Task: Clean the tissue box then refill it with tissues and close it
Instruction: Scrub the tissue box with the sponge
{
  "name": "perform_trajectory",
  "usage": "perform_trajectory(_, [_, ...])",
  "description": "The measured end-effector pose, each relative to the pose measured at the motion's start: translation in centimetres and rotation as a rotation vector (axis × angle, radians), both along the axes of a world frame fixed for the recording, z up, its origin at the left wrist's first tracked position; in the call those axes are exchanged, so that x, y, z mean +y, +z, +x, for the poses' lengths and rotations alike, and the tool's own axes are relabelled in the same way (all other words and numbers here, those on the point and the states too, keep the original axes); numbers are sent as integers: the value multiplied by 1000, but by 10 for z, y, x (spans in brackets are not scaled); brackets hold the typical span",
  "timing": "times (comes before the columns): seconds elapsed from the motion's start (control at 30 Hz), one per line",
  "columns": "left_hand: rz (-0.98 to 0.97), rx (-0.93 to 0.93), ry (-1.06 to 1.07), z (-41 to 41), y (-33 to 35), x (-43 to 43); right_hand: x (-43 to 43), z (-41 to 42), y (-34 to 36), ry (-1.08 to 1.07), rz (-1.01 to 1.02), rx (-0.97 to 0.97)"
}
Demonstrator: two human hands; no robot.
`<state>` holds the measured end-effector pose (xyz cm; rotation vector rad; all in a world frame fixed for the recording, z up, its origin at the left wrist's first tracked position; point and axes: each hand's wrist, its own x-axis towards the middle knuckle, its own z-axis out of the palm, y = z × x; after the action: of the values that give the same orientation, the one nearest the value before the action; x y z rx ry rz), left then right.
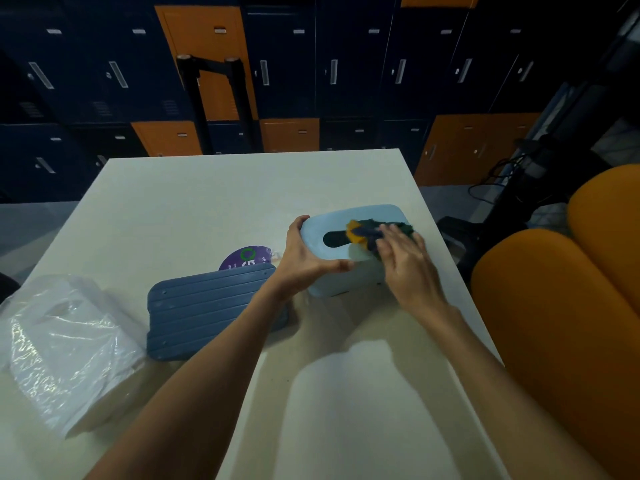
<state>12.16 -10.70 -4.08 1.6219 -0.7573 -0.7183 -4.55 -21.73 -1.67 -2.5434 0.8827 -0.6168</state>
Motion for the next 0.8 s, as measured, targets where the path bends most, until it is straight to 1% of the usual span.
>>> perform_trajectory(0.07, [-3,5,-7,1,0,1,-12,-2,3,-100,57,-13])
perform_trajectory(0.13, [-4,9,-5,0,-1,1,-6,7,2,-160,73,9])
perform_trajectory(0.2, [-13,6,3,-2,1,0,13,15,0,-110,50,8])
perform_trajectory(0.27, [-32,14,-4,-3,3,-1,28,16,-7,23,47,-53])
perform_trajectory(0.33, [-23,11,-24,-2,3,0,29,9,-6,72,70,-106])
perform_trajectory(0.37, [4,-5,-30,-1,4,0,25,6,-1,32,123,-132])
perform_trajectory(0.43, [77,-44,-41,2,6,2,9,4,20,-109,334,-236])
perform_trajectory(0.5, [128,-72,-67,6,8,6,-10,7,46,-227,572,-445])
perform_trajectory(0.53, [146,-82,-81,9,8,8,-17,9,57,-256,640,-539])
perform_trajectory(0.57, [161,-86,-94,12,6,10,-23,13,65,-263,658,-579])
perform_trajectory(0.6, [179,-90,-113,16,5,13,-27,18,72,-248,634,-582])
perform_trajectory(0.67, [213,-106,-153,22,2,16,-32,32,79,-177,506,-486])
perform_trajectory(0.7, [224,-106,-173,25,1,16,-35,40,78,-118,431,-378])
perform_trajectory(0.73, [227,-101,-191,26,1,16,-36,49,72,-52,359,-233])
perform_trajectory(0.8, [209,-91,-210,26,1,15,-40,66,49,52,234,126])
